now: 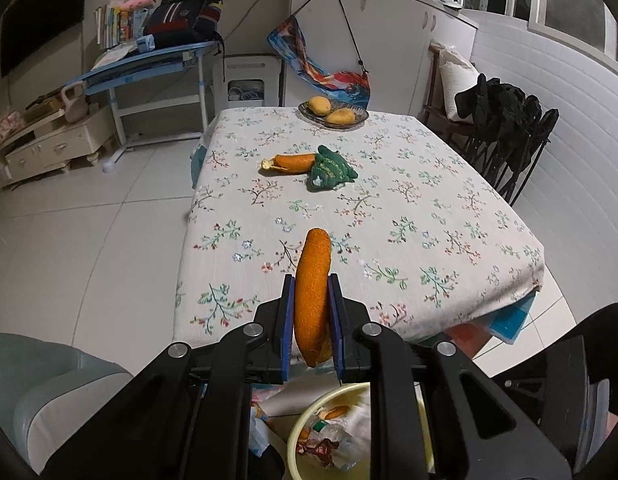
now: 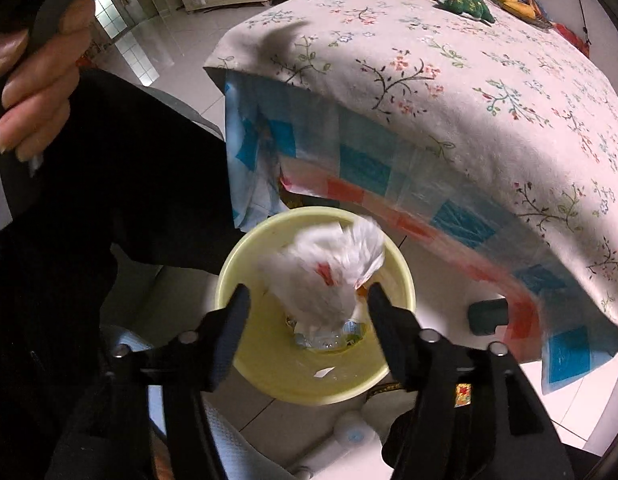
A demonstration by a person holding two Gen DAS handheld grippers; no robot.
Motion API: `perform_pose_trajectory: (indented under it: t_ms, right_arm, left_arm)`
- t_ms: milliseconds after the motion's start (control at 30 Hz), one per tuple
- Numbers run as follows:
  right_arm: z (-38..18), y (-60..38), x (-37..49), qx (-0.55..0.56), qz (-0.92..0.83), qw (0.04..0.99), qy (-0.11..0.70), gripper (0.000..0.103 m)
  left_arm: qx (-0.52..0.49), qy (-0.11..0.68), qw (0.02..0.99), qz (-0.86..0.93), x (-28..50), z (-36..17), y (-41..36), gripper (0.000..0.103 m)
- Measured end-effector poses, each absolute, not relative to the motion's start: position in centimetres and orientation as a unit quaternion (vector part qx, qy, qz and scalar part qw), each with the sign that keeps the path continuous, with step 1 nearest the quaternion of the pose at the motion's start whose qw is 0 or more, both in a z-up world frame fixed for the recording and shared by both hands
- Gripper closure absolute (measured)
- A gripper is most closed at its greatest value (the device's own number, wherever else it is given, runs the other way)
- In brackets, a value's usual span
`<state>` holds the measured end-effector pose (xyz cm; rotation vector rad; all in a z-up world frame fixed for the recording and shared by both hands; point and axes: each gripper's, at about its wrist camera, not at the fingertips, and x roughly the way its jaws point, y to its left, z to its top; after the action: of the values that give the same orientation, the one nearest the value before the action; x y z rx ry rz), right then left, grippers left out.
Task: Collect trash
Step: 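Open the right gripper to drop the bag while the left gripper releases the peel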
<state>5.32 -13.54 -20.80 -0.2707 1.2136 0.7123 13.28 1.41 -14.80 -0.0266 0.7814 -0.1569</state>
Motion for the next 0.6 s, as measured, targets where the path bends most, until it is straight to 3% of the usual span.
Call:
perform_pose_trajectory:
  t_ms: [300,600]
  right_arm:
    - [-18.6,-15.7,5.6,-0.078,0.301,0.791,0.527,0.032]
    - [-16.3,-19.2,6.6,0.009,0.268,0.827,0.494,0.03]
  left_arm:
    - [-0.024,0.39,0.916,-0.092,11.8,-15.2,1.6,0.088]
    - [-0.04,0.408,0.904,-0.123,10.0,-15.7,1.6,0.088]
